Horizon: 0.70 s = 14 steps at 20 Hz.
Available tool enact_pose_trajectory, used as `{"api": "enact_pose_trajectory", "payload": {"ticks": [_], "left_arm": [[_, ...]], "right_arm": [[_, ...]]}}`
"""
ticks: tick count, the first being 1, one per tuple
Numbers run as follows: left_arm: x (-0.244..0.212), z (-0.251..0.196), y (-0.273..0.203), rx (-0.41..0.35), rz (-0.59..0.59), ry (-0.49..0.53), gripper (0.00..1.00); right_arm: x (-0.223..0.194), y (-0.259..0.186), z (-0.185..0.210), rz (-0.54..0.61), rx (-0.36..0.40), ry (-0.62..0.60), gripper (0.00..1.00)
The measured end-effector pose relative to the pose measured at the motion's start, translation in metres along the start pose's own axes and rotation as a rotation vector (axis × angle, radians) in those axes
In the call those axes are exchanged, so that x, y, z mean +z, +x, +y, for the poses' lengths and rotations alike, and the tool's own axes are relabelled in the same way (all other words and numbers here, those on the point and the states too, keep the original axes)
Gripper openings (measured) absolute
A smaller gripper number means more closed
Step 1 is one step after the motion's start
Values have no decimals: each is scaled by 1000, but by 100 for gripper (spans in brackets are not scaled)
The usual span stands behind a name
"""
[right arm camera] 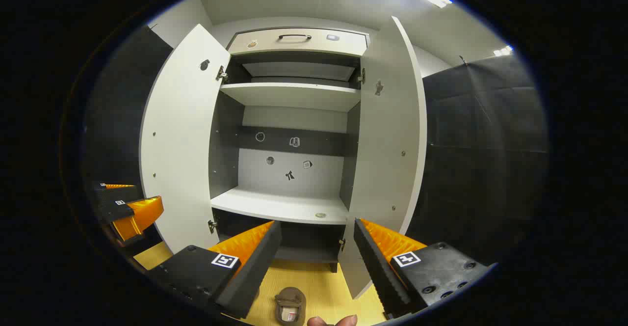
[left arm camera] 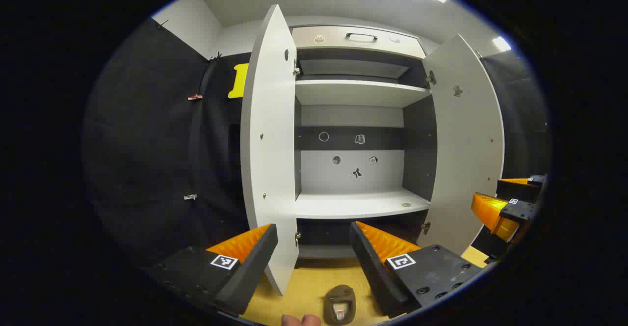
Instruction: Grab one shoe with the right hand and put it into the shoe cabinet, grab the other shoe with the left hand and put it into the shoe cabinet; then close the right door with the right hand and the left door with the left hand.
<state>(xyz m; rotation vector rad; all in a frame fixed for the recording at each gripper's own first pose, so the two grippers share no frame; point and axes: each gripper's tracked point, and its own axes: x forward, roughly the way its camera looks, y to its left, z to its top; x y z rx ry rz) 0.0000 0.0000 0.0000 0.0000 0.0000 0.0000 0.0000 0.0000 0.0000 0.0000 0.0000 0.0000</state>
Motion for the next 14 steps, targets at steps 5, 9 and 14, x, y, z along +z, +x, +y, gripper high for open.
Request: {"api": "enact_pose_trajectory", "payload": {"ticks": [5, 9, 14], "left_arm": [[2, -2, 0, -12, -5, 30, 95], [1, -2, 1, -23, -1, 43, 95], [-1, -4, 0, -29, 9, 36, 95]], "right_arm": [[0, -1, -1, 5, -6, 14, 98], [-2, -2, -1, 16, 0, 19, 98], [-4, -6, 1, 20, 9, 24, 98]]}}
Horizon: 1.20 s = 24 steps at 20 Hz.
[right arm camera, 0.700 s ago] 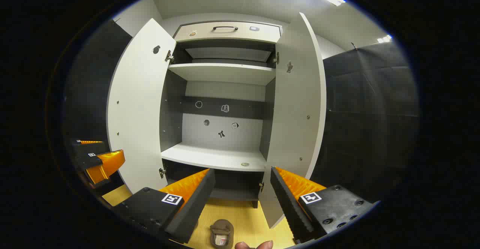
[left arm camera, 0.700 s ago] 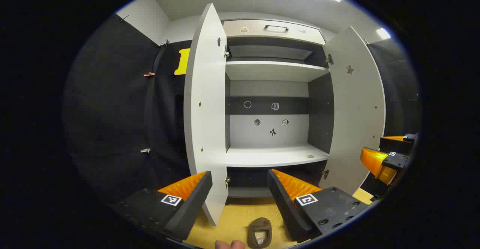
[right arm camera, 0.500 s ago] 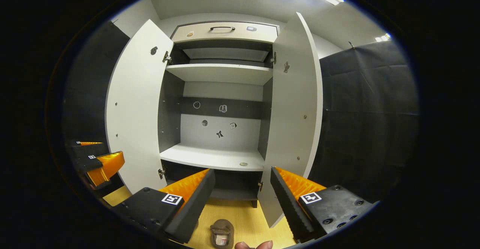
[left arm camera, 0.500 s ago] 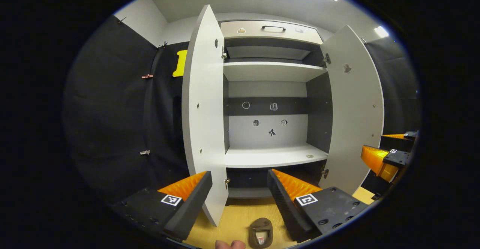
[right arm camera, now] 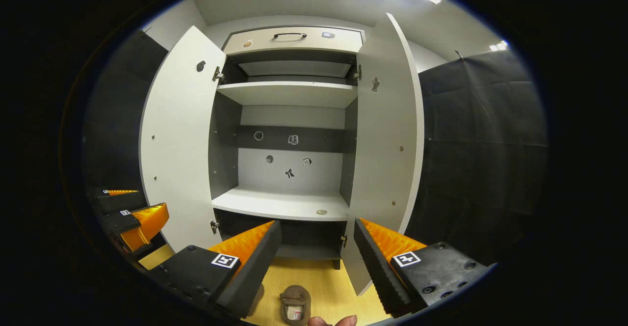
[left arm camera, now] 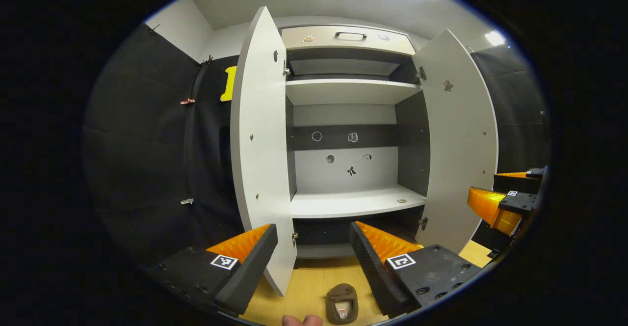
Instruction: Grab one shoe with the right hand and put it into the shoe cabinet, grab the other shoe with the left hand and put it into the shoe cabinet; then close the right door with the right hand and the left door with the left hand.
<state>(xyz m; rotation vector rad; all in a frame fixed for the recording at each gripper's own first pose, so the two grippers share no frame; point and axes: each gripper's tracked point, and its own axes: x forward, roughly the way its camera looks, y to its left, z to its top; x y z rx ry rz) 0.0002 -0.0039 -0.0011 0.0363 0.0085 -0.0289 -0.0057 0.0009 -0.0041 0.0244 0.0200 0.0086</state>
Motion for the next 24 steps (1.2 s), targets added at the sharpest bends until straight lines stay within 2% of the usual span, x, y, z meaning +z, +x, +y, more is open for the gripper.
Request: {"api": "enact_pose_trajectory", "payload": {"ticks": [4, 8, 17, 24], "left_arm": [[1, 0, 1, -4, -7, -4, 95], [0, 2, 0, 2, -4, -10, 95], [-19, 11, -7, 12, 28, -9, 95], [-42, 19, -16, 39, 84, -4, 95]], "right_arm": [[-4, 2, 3, 10, 6, 6, 98], [-35, 2, 15, 106, 45, 21, 98], [-168, -7, 51, 412, 127, 79, 99], [-266, -9, 76, 588, 172, 113, 100]]}}
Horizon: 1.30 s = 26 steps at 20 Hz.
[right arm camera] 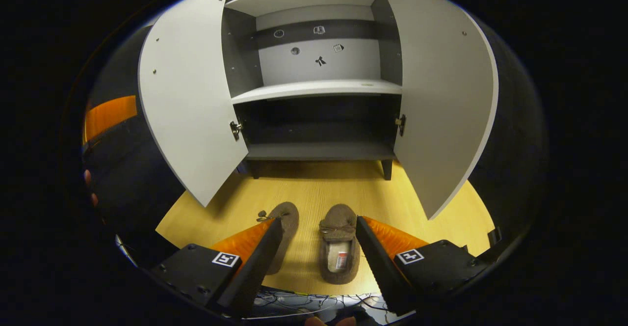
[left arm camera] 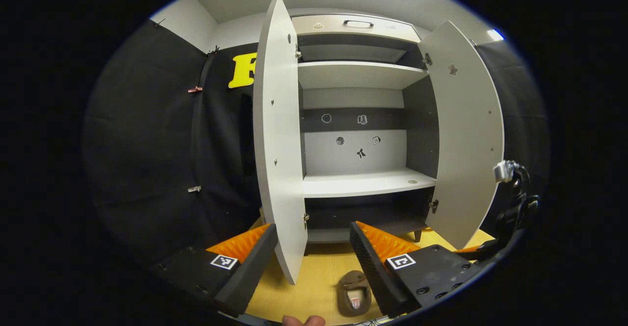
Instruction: Grab one shoe with the right hand and put it into the shoe cabinet, grab the other shoe with the left hand and put it into the shoe cabinet; then close the right door with the right hand and the left door with the left hand.
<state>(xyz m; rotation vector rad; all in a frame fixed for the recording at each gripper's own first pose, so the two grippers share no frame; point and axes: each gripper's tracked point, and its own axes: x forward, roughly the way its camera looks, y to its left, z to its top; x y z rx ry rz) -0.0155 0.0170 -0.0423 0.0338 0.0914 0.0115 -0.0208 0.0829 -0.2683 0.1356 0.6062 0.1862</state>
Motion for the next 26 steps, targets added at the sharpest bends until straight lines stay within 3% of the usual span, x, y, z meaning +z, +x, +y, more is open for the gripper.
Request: {"api": "enact_pose_trajectory", "payload": {"ticks": [11, 16, 18, 21, 23, 24, 26], "left_arm": [[-29, 17, 6, 18, 59, -1, 95], [-40, 27, 14, 27, 88, 12, 95], [-43, 29, 18, 31, 96, 9, 95], [-48, 30, 20, 35, 109, 3, 95], [-51, 28, 19, 32, 116, 3, 95], [-53, 27, 19, 29, 121, 6, 95], [-55, 25, 19, 24, 127, 13, 95]], "right_arm": [[-114, 92, -16, 216, -33, 59, 97], [-115, 137, -13, 180, -43, 97, 81], [-112, 154, -18, 159, -76, 98, 81], [-108, 170, -28, 144, -129, 112, 63], [-106, 174, -31, 135, -138, 135, 34], [-106, 171, -30, 138, -135, 139, 14], [-98, 161, -27, 133, -114, 125, 12]]}}
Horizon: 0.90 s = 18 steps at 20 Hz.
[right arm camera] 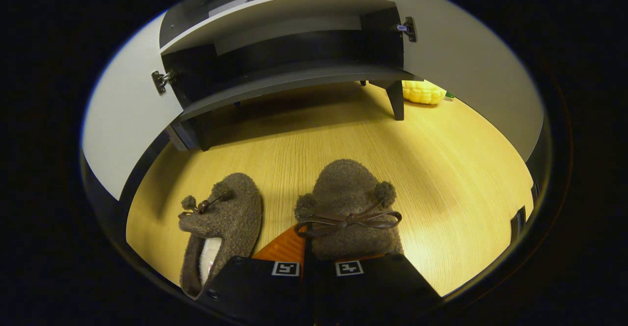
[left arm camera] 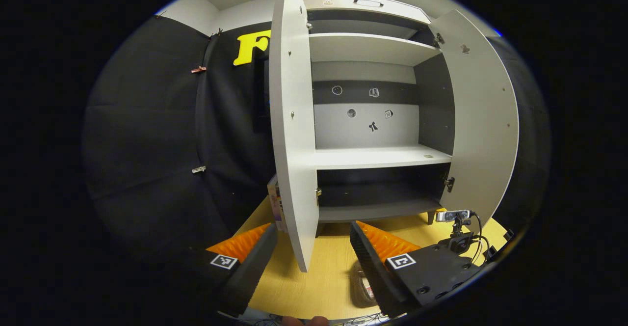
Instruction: Grab one shoe with the right hand and put it into the shoe cabinet, grab the other shoe with the left hand and put it into the shoe cabinet; then close the right door with the right hand and the left door with the left hand.
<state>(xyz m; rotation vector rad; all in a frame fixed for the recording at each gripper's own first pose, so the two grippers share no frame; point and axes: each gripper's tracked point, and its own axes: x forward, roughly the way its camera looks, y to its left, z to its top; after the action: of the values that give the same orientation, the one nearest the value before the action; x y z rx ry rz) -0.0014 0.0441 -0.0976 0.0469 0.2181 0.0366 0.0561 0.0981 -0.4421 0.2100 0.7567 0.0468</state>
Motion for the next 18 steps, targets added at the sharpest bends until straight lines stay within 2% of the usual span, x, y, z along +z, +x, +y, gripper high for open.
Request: {"api": "enact_pose_trajectory", "payload": {"ticks": [6, 14, 18], "left_arm": [[3, -10, -2, -12, 2, -23, 95], [14, -27, -11, -53, -20, -30, 95], [24, -30, -16, -59, -44, -26, 95]], "right_arm": [[69, -59, 8, -95, 56, -12, 12], [178, -141, 17, -175, 92, -18, 12], [230, -164, 24, -210, 94, -28, 12]]}}
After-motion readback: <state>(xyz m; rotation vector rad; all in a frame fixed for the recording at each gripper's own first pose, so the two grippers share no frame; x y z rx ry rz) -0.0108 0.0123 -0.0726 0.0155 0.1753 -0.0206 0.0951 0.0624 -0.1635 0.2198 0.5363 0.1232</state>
